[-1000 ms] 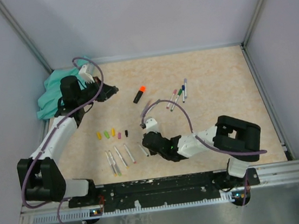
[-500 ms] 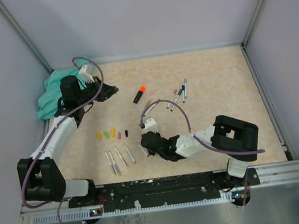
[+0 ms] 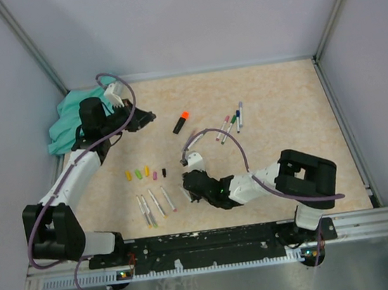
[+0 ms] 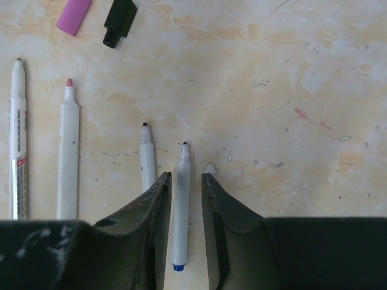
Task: Open the pen caps
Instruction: Place the pen at the center of the board, then place the pen cap at the center of the board.
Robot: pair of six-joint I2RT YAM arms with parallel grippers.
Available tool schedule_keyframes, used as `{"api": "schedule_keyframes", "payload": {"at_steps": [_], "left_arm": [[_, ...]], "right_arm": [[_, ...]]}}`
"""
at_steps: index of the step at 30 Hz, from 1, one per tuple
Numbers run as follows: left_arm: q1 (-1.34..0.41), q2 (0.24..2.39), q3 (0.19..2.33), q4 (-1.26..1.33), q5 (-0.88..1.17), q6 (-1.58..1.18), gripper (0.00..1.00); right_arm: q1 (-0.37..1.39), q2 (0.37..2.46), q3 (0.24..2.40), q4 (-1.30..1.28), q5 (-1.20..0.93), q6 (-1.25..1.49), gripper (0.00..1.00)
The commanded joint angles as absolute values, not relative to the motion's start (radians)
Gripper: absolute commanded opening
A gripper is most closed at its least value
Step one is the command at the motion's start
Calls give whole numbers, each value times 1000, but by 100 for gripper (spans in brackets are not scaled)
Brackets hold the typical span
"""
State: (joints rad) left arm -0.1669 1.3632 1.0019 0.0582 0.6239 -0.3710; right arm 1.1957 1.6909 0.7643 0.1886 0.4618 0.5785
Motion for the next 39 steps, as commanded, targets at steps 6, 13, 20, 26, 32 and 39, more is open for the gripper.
{"api": "schedule_keyframes", "payload": {"at_steps": [6,13,20,26,32,39], "left_arm": [[-182,1373,1039,54,650,-374,0],[-197,1374,1039,52,651,-368,0],[-219,1376,1043,36,632,-349,0],[-226,1370,1045,30,624,-340,0],[-252,1357,1046,3,589,-315,0],[-362,1311,1033,-101,412,-196,0]], "right_arm": [[1232,1586,729,301,515,539,27],[1277,1509,694,366,586,510,27],[1327,1363,558,603,632,554,27],[1328,1335,388,931,627,590,27],[1329,1409,385,1038,593,584,27],[1328,1428,326,1187,594,582,28]]}}
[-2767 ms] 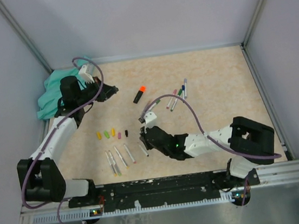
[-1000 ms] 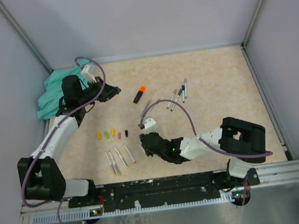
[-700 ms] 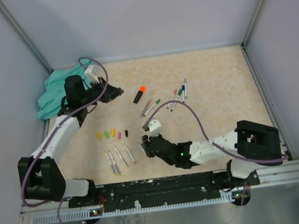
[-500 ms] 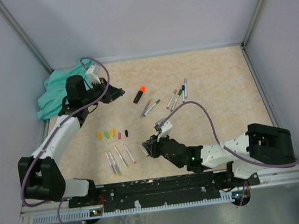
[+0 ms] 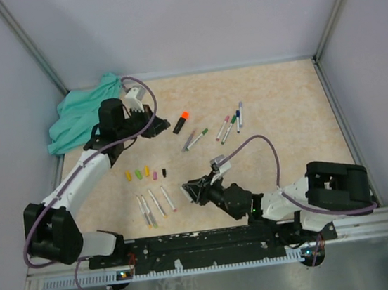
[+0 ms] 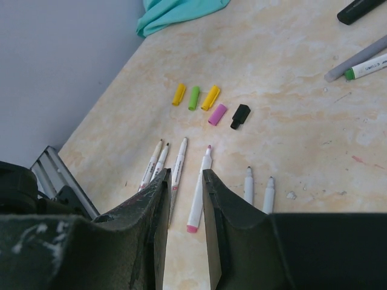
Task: Open the pen caps
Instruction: Place the pen cap at the center of the board.
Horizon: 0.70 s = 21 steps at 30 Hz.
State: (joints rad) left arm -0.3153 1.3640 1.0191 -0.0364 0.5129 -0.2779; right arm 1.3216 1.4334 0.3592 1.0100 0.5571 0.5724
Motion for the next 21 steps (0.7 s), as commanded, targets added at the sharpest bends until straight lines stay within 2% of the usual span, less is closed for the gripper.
{"api": "schedule_keyframes", "payload": {"at_steps": [1,13,21], "left_arm": [[-363,1296,1014,-102,410,-197,0],[-383,1027,717,-122,351,-361,0],[-557,875,584,-130,151,-464,0]], "right_arm": [[1328,1425,316,1196,601,584,28],[1328,1419,285,1252,624,600,28],[1328,1404,259,1272,652,609,29]]}}
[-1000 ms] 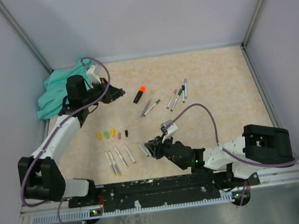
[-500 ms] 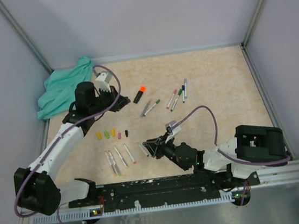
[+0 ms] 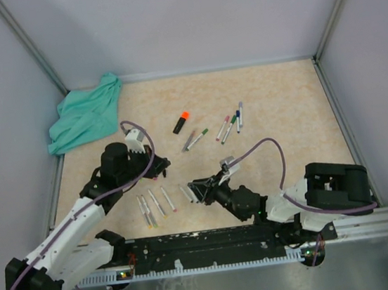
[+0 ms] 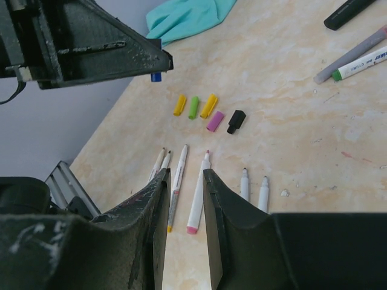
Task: Open the pen caps
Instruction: Place the pen cap at the center of the board.
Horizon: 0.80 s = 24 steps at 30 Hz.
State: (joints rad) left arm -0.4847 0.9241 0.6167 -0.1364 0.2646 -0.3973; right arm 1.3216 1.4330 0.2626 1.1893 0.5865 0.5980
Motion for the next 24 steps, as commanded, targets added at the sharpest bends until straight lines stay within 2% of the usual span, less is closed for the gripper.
{"api": "schedule_keyframes", "payload": {"at_steps": [1,12,24], "left_arm": [[-575,866,574,-131,134,-473,0],[-726,841,518,-154,17,-523,0],[-811,847,499,-161,-52,-564,0]], "right_arm": [[1329,1402,256,1272,654,610,29],[1329,1386,233,1288,683,625,30],[1330,1349,212,1247,732,635,31]]}}
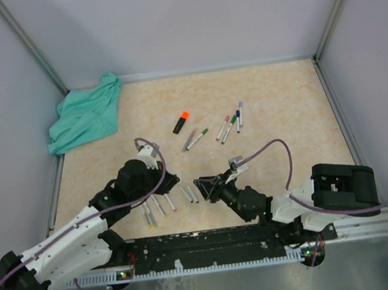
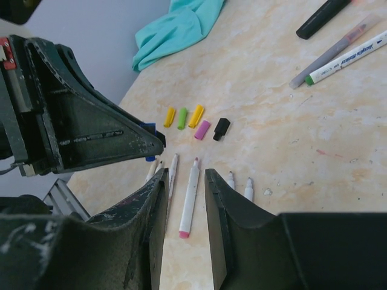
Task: Open the pen caps
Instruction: Place the pen cap at the center of the board.
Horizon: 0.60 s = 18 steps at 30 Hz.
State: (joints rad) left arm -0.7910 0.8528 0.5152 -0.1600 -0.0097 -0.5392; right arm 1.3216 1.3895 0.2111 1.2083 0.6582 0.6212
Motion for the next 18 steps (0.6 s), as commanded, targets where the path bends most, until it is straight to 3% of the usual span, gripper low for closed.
{"api": "schedule_keyframes", "payload": {"at_steps": [1,10,18], "left_arm": [[-817,854,499,-167,-59,-569,0],[-854,967,505,-196,-166,-593,4],[-852,1274,627,-219,-364,-670,6]], "right_arm": [[1331,1346,211,1241,736,636,31],[1331,1338,210,1223,753,639,32],[1332,1327,195,1228,763,649,32]]}}
